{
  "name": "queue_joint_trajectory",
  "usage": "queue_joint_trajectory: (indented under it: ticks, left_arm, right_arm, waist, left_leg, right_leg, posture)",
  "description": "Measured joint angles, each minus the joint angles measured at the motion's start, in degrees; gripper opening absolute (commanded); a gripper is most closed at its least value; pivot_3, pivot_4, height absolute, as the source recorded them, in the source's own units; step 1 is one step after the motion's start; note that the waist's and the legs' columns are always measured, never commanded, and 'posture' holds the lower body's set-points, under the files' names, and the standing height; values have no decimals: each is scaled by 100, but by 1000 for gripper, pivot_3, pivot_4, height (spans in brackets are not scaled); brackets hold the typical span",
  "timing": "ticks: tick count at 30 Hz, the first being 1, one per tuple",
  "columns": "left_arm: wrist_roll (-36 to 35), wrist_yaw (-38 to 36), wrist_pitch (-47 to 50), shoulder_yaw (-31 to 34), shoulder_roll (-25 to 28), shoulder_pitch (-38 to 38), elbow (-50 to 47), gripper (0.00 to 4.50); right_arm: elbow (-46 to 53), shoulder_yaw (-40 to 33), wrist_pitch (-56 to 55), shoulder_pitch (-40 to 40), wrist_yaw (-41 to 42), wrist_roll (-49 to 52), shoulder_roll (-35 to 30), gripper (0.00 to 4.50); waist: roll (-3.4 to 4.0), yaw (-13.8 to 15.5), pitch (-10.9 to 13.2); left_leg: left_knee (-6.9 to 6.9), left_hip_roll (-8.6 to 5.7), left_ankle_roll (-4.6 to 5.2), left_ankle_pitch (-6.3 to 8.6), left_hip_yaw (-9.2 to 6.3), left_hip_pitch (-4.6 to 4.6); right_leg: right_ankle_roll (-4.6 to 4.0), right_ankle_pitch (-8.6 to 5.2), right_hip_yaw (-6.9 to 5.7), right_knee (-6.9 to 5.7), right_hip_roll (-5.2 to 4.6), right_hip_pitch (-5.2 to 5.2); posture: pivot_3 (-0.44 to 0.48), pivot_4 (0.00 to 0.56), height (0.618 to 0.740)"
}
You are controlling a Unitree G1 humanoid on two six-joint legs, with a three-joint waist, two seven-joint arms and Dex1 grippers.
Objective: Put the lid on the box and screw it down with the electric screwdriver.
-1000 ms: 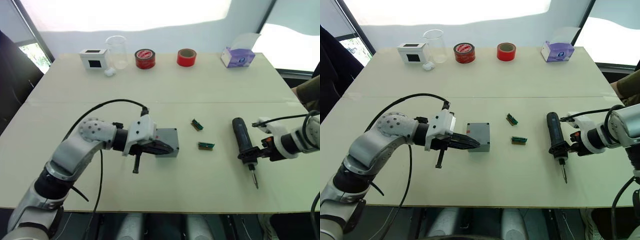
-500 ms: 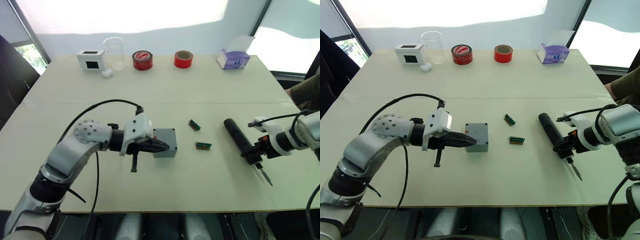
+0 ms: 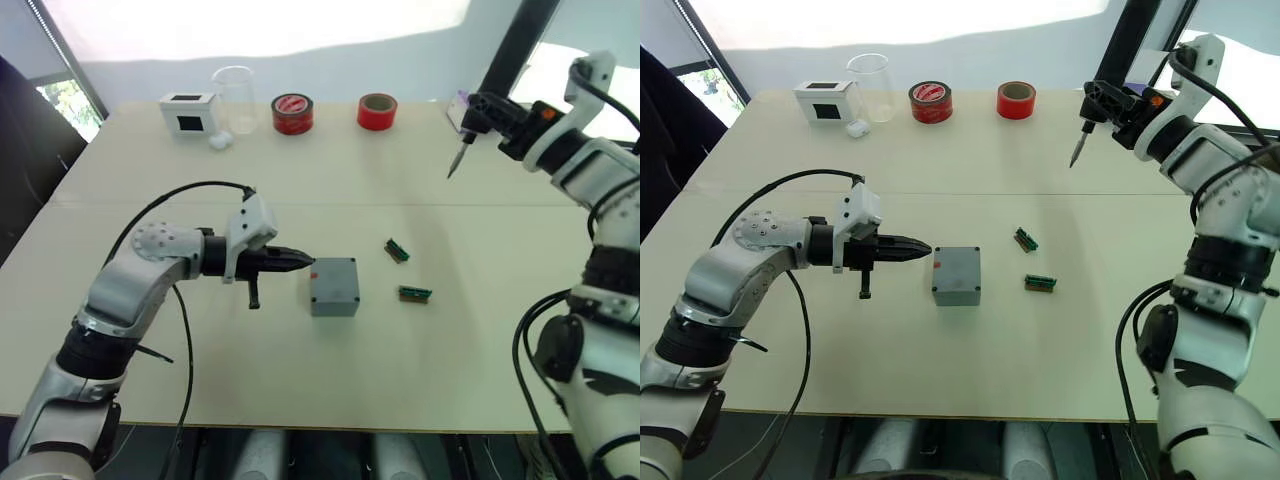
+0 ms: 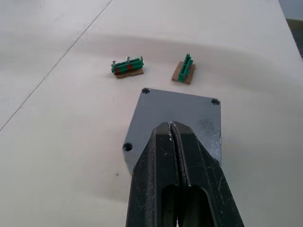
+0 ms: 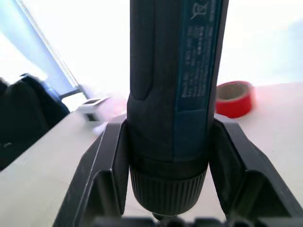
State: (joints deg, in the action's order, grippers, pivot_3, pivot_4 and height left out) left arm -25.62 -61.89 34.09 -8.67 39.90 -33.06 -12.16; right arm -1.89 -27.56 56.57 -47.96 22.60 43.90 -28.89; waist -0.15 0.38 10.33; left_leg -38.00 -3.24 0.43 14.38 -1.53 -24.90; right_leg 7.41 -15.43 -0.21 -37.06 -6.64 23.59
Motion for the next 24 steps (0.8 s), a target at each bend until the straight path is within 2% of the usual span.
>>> queue_joint_trajectory:
  ticks: [3, 6, 10, 13, 24]
  left_arm:
    - [8, 64, 32, -6, -94, -4, 22, 0]
    - [10, 102, 46, -50, -184, 8, -34, 0]
    - [244, 111, 42, -437, -267, -25, -138, 0]
    - [379, 99, 10, -641, -370, -115, -130, 0]
    - [1085, 80, -612, -1031, -697, -335, 770, 0]
  right_arm:
    - [1014, 275, 295, 886, -80, 651, 723, 1763]
    - [1839, 663, 234, 1186, 48, 852, 773, 1763]
    - [2653, 1065, -809, 1689, 463, 563, 932, 1763]
    - [2707, 1487, -1256, 1949, 606, 340, 1065, 1763]
    - [2433, 2280, -2273, 2392, 641, -637, 1138, 1763]
  waist:
    - [14, 6, 9]
    - [19, 19, 12]
    - [15, 4, 8]
    - [15, -53, 8]
    - [15, -107, 8]
  left_leg:
    - [-10, -12, 36, 21, 4, -1]
    - [-11, -13, 36, 20, 0, -3]
    - [-11, -11, 35, 20, -1, 1]
    - [-11, -10, 32, 17, -1, 2]
    - [-10, -6, 29, 15, -4, 7]
  right_leg:
    - [4, 2, 6, -3, -12, 6]
    - [4, 2, 4, -8, -8, 12]
    - [4, 1, 3, -6, -2, 7]
    - [4, 1, 3, -13, -2, 10]
    - [4, 1, 3, -12, 6, 6]
  posture:
    - [0, 150, 740]
    - [0, 150, 740]
    - [0, 150, 740]
    - [0, 150, 740]
    - [0, 150, 740]
